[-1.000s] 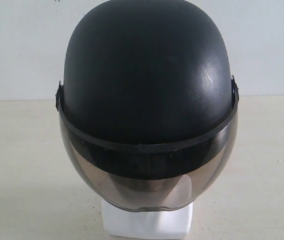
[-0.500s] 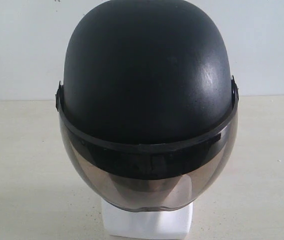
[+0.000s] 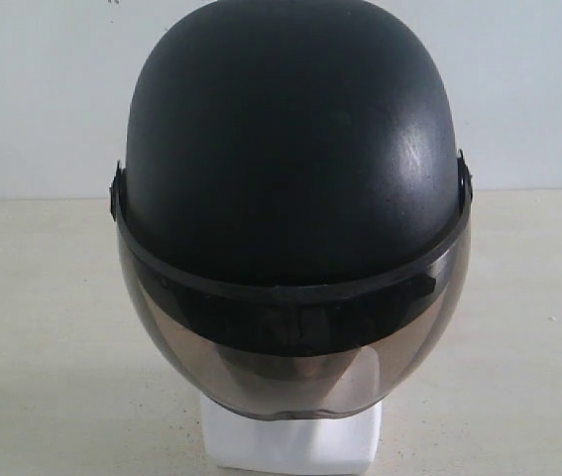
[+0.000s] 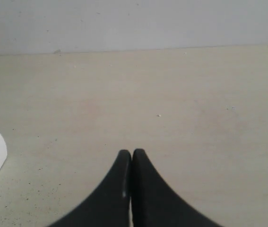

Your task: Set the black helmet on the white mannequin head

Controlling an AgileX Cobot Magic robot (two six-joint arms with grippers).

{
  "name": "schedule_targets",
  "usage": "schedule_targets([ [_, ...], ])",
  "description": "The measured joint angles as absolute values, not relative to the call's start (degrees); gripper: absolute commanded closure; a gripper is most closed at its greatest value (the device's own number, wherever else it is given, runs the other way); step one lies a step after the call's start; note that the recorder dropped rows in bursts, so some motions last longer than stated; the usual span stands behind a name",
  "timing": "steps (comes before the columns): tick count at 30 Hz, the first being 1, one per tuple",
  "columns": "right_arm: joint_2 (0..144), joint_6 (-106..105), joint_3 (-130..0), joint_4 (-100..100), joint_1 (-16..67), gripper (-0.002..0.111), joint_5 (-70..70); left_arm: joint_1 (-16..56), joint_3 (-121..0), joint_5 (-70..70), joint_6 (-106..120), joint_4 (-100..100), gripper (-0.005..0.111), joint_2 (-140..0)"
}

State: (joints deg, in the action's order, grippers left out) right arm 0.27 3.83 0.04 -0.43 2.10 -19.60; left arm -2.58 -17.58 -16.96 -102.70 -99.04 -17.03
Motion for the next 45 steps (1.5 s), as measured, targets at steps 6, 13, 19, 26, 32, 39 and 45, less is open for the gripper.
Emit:
schedule_targets([
  [6, 0.27, 3.84, 0.04, -0.43, 2.1, 0.108, -19.6, -2.58, -17.58, -16.96, -102.7, -99.04, 0.102, -17.03],
  [13, 0.27, 3.84, 0.04, -0.43, 2.1, 0.108, -19.72, -2.47, -17.58, -16.96, -102.37, -99.4, 0.102, -15.84],
  [19, 0.27, 3.84, 0.04, -0.43, 2.1, 0.108, -19.72, -1.95, -17.55, -19.55, -108.69, -95.93, 0.102, -2.83],
  [26, 0.27, 3.84, 0.04, -0.43, 2.1, 0.108, -19.72, -1.95, -17.32, -16.68, -108.57, -75.74, 0.102, -0.41],
  [32, 0.27, 3.84, 0.04, -0.43, 2.1, 0.108, -19.72, -1.95, -15.6, 6.8, -18.78, -22.65, 0.102, -0.22],
  [39, 0.27, 3.84, 0.04, -0.43, 2.1, 0.108, -19.82, -1.95, -1.44, 13.51, -0.4, -2.72, 0.102, -0.22],
  [45, 0.27, 3.84, 0.04, -0.43, 2.1, 0.108, -19.82, -1.95, -0.2, 17.92, 1.71, -1.8, 0.102, -0.22],
])
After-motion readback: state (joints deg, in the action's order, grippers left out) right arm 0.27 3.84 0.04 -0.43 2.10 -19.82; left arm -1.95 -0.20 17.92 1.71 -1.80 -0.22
